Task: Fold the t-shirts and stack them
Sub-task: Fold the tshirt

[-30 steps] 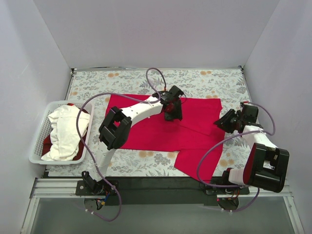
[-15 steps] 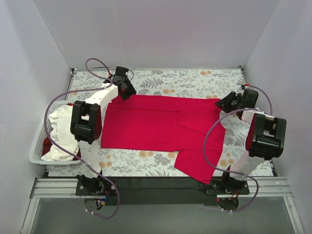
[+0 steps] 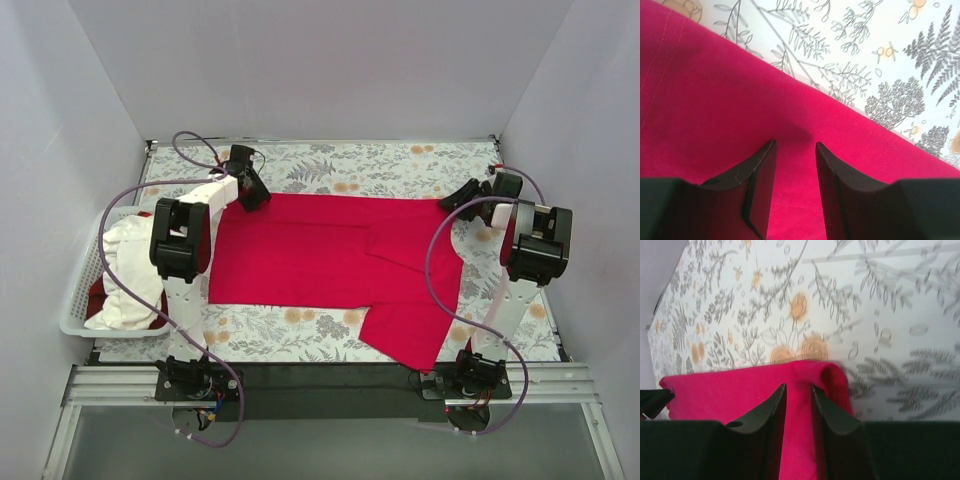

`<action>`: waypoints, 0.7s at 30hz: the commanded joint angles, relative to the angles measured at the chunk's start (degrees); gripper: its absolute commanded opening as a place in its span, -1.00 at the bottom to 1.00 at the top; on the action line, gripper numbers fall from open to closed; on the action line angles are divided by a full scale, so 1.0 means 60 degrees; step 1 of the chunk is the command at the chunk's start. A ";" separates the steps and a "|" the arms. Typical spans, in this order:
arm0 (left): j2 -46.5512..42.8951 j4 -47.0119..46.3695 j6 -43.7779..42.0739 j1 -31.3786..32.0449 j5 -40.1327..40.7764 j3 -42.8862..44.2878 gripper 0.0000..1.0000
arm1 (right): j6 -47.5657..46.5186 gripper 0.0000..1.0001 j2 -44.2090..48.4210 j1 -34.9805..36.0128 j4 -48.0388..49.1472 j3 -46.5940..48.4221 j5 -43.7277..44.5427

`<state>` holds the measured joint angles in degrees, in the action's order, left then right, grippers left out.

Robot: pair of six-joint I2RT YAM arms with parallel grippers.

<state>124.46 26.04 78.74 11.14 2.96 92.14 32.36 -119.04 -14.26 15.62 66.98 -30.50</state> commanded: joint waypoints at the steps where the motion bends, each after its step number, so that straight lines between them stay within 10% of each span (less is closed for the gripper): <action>1: 0.0729 0.0230 0.0060 -0.0142 0.0034 0.0213 -0.28 | -0.0237 -0.35 -0.0739 -0.0171 0.0181 0.1064 0.0235; 13: 0.1624 0.0391 0.0002 -0.0230 -0.0274 0.1913 -0.19 | -0.0164 -0.34 -0.3565 -0.0260 -0.1122 0.5298 -0.0189; 21: 0.0472 0.0903 -0.0437 -0.0245 -0.0099 0.3014 0.04 | -0.0587 -0.30 -0.2603 -0.0260 -0.2147 0.6169 -0.0571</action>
<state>133.43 28.62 78.13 10.48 0.51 108.33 31.70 -140.07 -15.29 6.20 104.05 -34.04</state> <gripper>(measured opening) 0.507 0.344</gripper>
